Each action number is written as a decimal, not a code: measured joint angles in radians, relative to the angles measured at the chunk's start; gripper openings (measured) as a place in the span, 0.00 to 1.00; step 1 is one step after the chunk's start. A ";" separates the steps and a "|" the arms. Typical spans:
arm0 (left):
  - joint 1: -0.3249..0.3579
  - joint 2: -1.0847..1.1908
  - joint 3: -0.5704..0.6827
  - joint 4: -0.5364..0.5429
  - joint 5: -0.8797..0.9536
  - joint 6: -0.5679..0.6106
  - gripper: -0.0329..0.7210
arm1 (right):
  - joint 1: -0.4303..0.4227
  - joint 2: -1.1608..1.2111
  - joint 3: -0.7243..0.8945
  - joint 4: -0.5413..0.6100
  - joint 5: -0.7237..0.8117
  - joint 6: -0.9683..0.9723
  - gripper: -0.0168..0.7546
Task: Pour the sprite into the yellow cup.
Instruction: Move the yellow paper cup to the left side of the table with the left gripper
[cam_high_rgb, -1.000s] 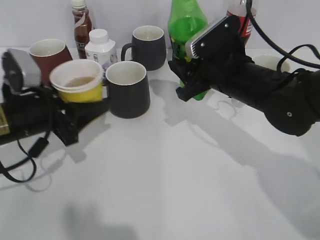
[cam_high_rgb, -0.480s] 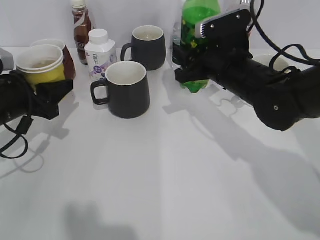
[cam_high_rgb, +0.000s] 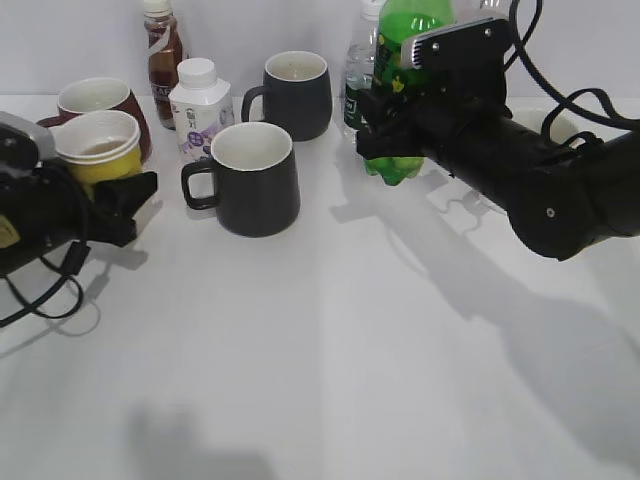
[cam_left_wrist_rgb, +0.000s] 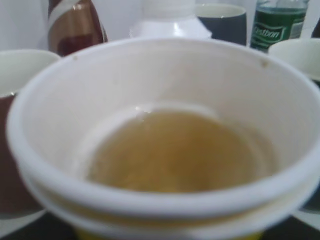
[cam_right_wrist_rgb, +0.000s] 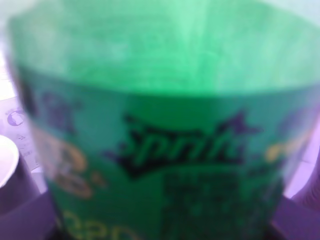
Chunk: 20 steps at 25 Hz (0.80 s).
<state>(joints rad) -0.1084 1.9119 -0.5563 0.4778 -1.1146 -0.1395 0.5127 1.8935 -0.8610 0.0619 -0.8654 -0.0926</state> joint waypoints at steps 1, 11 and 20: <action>0.000 0.018 -0.011 -0.001 -0.002 0.000 0.59 | 0.000 0.000 0.000 0.000 0.001 0.000 0.57; 0.000 0.121 -0.061 -0.003 -0.010 0.041 0.59 | 0.000 0.000 0.000 0.000 0.008 0.001 0.57; 0.000 0.124 -0.060 -0.005 -0.028 0.047 0.83 | 0.000 0.003 0.000 -0.086 0.041 0.001 0.57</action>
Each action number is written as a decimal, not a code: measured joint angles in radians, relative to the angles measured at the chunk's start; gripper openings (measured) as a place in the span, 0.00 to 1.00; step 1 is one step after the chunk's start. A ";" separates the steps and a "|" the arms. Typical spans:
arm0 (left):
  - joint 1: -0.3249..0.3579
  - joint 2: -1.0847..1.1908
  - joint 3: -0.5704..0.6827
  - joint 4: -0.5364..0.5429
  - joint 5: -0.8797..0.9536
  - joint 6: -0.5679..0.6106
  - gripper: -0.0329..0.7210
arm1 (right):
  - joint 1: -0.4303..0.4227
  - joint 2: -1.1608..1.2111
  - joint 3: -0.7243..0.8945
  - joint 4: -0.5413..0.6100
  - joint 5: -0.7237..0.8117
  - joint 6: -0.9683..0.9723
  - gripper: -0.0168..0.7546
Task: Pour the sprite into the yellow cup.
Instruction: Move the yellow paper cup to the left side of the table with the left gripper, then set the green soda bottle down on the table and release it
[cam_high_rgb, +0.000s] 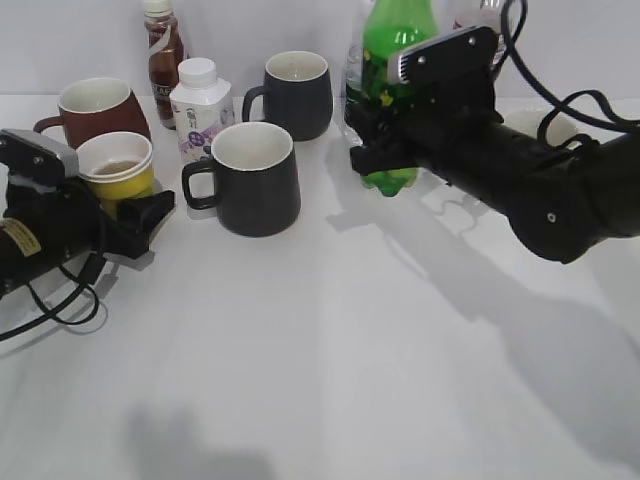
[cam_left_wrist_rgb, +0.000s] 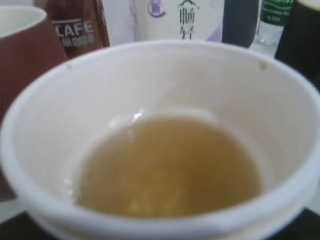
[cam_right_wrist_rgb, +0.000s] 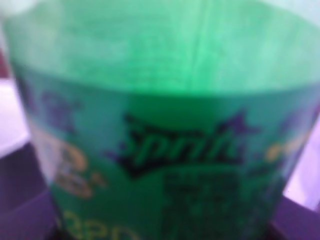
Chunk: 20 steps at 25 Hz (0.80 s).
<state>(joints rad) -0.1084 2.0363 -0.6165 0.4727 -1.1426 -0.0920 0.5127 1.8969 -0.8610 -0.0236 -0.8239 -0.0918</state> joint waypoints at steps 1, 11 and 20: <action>0.000 0.000 0.006 -0.001 -0.006 0.000 0.83 | 0.000 0.006 0.000 -0.008 0.000 0.000 0.57; 0.000 -0.015 0.093 -0.011 -0.063 0.000 0.84 | 0.000 0.071 -0.003 -0.050 -0.042 0.000 0.57; 0.000 -0.071 0.159 -0.071 -0.065 0.000 0.84 | 0.000 0.105 -0.005 -0.050 -0.062 0.032 0.58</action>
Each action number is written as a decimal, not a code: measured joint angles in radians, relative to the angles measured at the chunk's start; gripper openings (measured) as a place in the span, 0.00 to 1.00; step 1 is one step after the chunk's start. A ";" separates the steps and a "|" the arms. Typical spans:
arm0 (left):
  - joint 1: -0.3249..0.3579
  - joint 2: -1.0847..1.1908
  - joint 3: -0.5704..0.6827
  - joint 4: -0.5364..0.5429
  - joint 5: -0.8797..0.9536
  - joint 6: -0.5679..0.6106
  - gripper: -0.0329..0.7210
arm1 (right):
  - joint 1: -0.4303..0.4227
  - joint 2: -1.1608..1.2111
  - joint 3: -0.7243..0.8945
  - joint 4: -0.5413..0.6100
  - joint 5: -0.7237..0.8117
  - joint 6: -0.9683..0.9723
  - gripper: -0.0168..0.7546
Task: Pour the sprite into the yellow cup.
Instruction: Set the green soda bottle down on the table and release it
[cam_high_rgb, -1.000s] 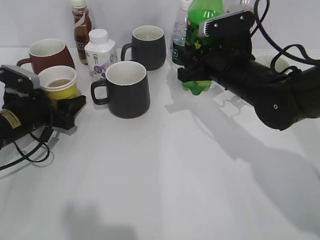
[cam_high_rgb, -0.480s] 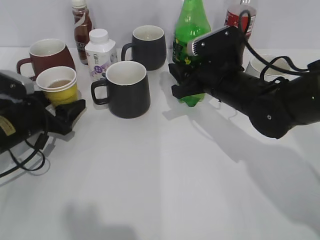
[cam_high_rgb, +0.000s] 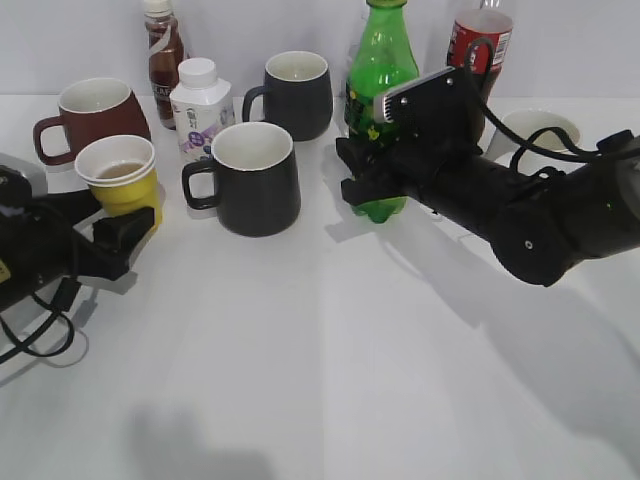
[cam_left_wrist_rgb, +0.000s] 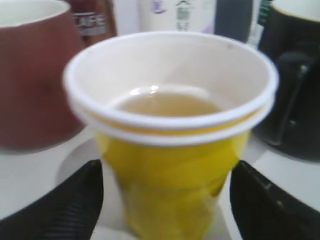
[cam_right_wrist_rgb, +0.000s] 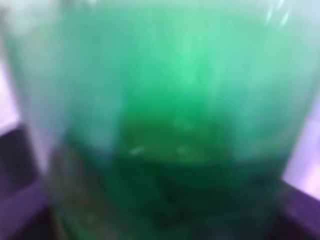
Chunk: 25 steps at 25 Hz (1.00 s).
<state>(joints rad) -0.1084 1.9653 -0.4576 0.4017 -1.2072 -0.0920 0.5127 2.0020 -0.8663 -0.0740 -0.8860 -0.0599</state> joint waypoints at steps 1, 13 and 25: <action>0.000 0.000 0.003 -0.003 0.000 0.000 0.84 | 0.000 0.000 0.000 0.000 0.000 0.009 0.61; 0.000 -0.085 0.142 -0.109 0.001 -0.001 0.84 | 0.000 0.000 0.057 0.027 -0.021 0.045 0.80; 0.000 -0.333 0.192 0.088 0.346 -0.430 0.83 | 0.000 -0.201 0.177 0.004 0.319 0.157 0.79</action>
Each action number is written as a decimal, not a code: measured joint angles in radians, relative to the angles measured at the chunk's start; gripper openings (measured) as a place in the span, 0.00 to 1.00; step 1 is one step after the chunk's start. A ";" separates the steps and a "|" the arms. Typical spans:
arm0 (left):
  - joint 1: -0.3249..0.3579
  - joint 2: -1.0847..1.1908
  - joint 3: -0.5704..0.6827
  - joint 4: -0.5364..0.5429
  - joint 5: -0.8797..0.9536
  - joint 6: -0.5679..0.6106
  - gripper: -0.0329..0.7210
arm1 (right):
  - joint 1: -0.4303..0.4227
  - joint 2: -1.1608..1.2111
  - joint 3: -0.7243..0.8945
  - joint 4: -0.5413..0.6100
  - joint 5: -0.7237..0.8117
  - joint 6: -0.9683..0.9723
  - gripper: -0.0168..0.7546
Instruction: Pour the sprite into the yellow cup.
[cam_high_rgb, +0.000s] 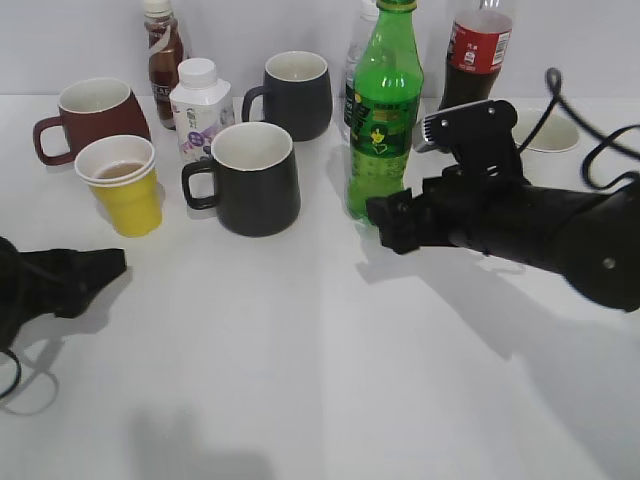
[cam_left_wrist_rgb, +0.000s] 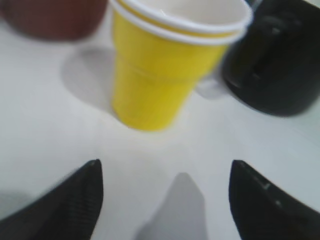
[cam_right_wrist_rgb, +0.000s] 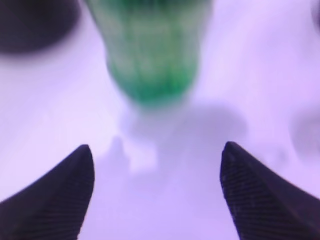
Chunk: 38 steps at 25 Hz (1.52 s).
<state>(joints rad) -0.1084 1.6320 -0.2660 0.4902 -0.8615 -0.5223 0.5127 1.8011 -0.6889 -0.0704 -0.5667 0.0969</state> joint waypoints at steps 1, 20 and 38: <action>0.000 -0.033 0.000 0.009 0.057 -0.039 0.83 | 0.000 -0.020 0.000 -0.010 0.049 0.001 0.79; -0.273 -0.700 -0.410 -0.226 1.808 -0.010 0.81 | 0.000 -0.546 -0.131 0.079 1.284 0.003 0.75; -0.416 -1.481 -0.299 -0.389 2.030 0.462 0.77 | 0.000 -1.431 0.115 -0.051 1.707 -0.051 0.75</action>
<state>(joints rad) -0.5246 0.1510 -0.5648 0.1017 1.1681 -0.0598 0.5127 0.3700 -0.5735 -0.1216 1.1404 0.0454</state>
